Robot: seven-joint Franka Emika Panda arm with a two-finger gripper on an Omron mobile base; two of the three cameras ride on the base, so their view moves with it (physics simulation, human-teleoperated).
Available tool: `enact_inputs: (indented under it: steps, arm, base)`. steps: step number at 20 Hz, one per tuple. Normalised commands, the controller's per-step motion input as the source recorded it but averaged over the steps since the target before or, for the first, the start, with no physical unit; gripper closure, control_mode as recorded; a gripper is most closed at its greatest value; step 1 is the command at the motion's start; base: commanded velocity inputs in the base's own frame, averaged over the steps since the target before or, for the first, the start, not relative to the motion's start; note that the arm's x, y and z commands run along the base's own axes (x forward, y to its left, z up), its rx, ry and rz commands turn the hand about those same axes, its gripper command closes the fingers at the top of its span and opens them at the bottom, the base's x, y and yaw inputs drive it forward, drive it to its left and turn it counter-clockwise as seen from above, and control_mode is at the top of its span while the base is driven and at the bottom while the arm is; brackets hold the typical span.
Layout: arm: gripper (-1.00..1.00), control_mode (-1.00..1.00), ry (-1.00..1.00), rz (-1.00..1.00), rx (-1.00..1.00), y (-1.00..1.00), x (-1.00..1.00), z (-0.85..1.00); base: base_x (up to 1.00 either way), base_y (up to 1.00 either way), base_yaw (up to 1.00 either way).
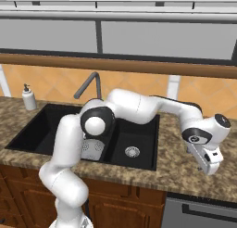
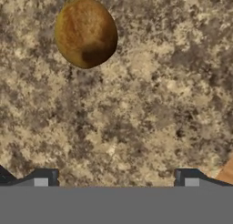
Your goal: Put the colander in the sink, put the pear in the colander, and turn on the sink faucet and pour water over the colander.
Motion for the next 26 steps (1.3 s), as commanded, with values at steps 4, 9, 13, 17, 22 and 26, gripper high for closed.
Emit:
enact_inputs:
  steps: [4, 9, 13, 17, 22, 26]
  arm:
    - [-1.0, -1.0, 0.0, 0.13, -0.06, -0.13, 0.18, -0.02]
    - [-1.0, -1.0, 0.0, 0.06, -0.04, -0.05, 0.18, -0.12]
    - [-1.0, -1.0, -0.01, 0.04, -0.03, -0.03, 0.24, -0.32]
    - [-1.0, -1.0, 0.0, 0.04, -0.02, -0.12, 0.21, -0.21]
    - [-1.0, -1.0, -0.01, 0.04, -0.01, -0.13, 0.22, -0.08]
    - [-1.0, -1.0, 0.0, 0.04, -0.02, -0.14, 0.24, -0.07]
  base:
    - [0.0, 0.0, 0.0]
    - [0.0, 0.0, 0.0]
    - [0.0, 0.0, 0.0]
    - [0.0, 0.0, 0.0]
    - [0.0, 0.0, 0.0]
    - [0.0, 0.0, 0.0]
